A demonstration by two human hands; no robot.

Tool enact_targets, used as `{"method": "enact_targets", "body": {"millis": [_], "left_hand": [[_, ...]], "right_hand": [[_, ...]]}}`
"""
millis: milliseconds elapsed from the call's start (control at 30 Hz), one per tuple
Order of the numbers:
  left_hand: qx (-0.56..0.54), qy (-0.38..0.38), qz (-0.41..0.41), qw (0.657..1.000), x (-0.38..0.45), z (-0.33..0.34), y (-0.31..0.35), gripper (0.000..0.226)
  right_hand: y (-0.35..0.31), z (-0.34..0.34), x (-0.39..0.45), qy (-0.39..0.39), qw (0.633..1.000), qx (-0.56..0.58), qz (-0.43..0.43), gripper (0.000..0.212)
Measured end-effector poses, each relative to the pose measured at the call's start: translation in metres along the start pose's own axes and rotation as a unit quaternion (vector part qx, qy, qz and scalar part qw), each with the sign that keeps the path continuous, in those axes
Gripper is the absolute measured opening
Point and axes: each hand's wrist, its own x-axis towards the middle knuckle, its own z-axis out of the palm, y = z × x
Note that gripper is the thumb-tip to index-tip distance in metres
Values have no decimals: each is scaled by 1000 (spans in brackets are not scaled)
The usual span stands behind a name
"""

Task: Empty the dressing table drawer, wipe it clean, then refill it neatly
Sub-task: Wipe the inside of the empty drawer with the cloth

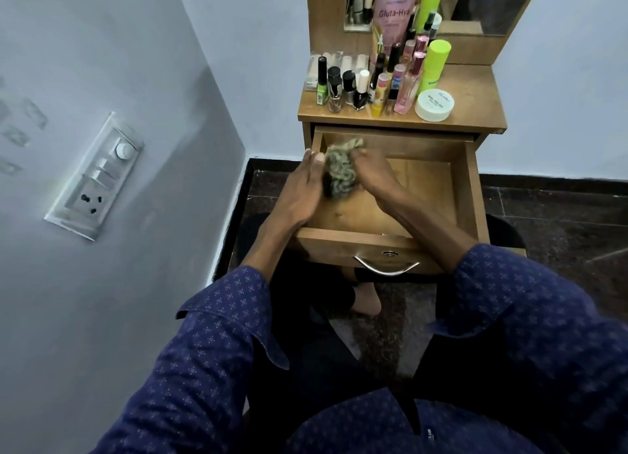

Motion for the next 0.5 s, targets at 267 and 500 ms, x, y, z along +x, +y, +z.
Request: {"method": "enact_targets", "body": {"millis": [267, 500], "left_hand": [[158, -52, 30, 986, 12, 5, -14, 90], [203, -59, 46, 976, 11, 7, -12, 96]], "right_hand": [[-27, 40, 15, 107, 830, -495, -234, 29], [-38, 30, 17, 103, 756, -606, -225, 31]]}}
